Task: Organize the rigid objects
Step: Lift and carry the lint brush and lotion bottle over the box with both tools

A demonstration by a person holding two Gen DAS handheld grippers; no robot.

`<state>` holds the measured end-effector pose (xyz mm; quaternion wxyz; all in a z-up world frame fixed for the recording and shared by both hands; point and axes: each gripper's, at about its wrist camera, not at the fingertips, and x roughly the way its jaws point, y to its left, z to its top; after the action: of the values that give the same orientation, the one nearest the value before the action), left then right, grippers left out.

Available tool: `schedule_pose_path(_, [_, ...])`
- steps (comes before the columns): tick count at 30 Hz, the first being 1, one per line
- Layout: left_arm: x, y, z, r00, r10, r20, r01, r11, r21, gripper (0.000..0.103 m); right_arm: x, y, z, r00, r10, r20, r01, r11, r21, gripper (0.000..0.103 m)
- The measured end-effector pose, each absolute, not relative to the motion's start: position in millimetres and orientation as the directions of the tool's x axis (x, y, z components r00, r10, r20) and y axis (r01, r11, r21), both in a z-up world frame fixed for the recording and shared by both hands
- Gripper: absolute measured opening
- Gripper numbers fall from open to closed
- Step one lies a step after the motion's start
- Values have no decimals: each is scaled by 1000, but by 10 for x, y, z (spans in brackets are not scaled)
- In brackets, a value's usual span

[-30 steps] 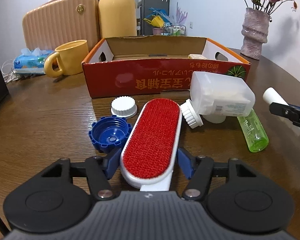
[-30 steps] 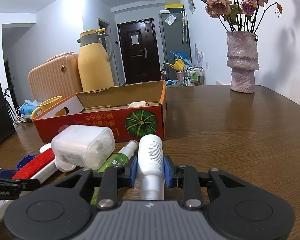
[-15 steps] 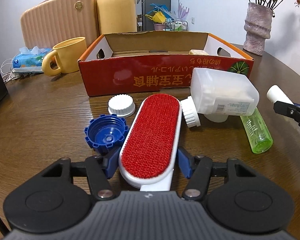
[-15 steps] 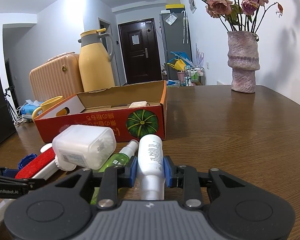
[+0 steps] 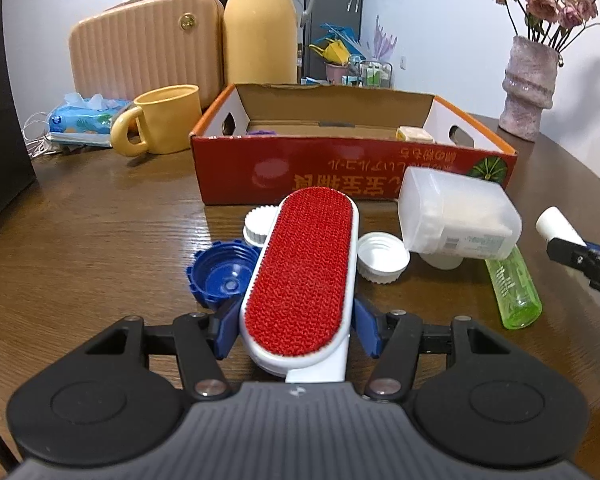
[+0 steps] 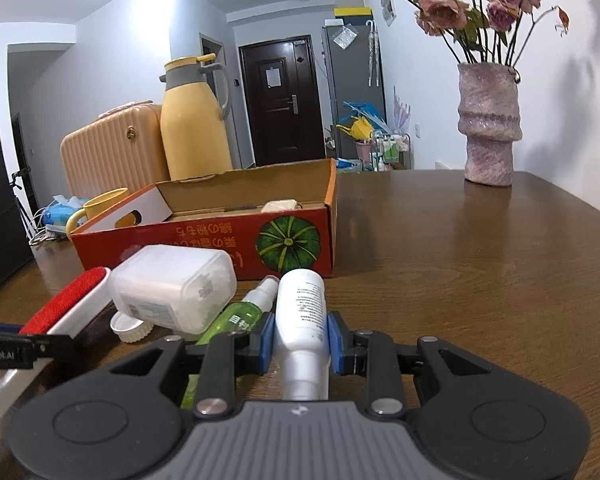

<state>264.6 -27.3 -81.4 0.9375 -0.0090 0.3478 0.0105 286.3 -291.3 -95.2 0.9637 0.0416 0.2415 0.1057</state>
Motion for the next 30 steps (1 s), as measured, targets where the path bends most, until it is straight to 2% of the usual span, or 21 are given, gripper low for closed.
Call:
schedule_pose_path(14, [2623,-250,-500,793,0,-610,-21,999,-28,59,2788,-2811,-693,879,235,-414,-203,972,119,27])
schedule_pose_path(30, [2917,-222,-97,827,-4,-562,-20,999,-38,59,3100,-2573,-379,886,249,-390,-230,968,96,27])
